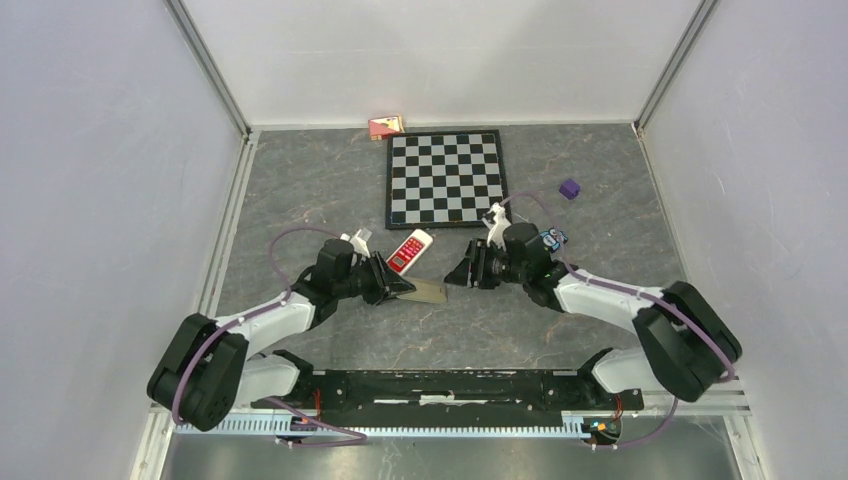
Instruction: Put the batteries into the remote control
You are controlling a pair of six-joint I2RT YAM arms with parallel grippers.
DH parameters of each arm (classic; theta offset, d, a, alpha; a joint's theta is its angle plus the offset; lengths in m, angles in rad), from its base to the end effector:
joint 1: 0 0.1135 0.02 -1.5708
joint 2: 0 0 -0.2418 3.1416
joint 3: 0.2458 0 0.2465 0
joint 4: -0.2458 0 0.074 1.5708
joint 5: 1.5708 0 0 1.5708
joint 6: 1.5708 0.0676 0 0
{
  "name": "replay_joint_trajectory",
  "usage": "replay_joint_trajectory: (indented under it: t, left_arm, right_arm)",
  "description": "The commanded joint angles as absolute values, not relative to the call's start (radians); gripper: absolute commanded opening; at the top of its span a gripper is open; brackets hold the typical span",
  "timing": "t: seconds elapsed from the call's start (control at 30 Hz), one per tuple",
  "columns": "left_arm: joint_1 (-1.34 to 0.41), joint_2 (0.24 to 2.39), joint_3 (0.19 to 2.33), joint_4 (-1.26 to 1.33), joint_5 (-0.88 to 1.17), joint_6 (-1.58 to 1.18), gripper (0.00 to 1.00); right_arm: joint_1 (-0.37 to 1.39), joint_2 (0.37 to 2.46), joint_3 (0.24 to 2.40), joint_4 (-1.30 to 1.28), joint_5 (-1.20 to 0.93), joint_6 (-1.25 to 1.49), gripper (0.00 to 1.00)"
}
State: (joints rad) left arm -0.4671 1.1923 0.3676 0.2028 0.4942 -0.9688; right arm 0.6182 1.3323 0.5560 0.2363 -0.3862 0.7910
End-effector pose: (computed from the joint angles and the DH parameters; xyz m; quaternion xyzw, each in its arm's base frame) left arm 0.2048 -0.1392 0.1255 -0.1059 0.8633 -0.4553 0.1905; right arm 0.2238 0.1904 0.1535 -0.0205 0.8589 0.4405 0.2604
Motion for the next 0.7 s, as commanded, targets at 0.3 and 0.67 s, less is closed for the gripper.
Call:
replay_joint_trajectory:
  t: [0.3,0.67]
  left_arm:
    - [-0.47,1.292,0.354,0.216,0.441,-1.043,0.02]
    - [-0.468,1.302,0.358,0.179,0.434,-0.98,0.02]
  right_arm:
    - [0.675,1.471,0.539,0.396,-0.409,0.832,0.4]
    - [0.679,1.533,0.584,0.395,-0.377,0.802,0.36]
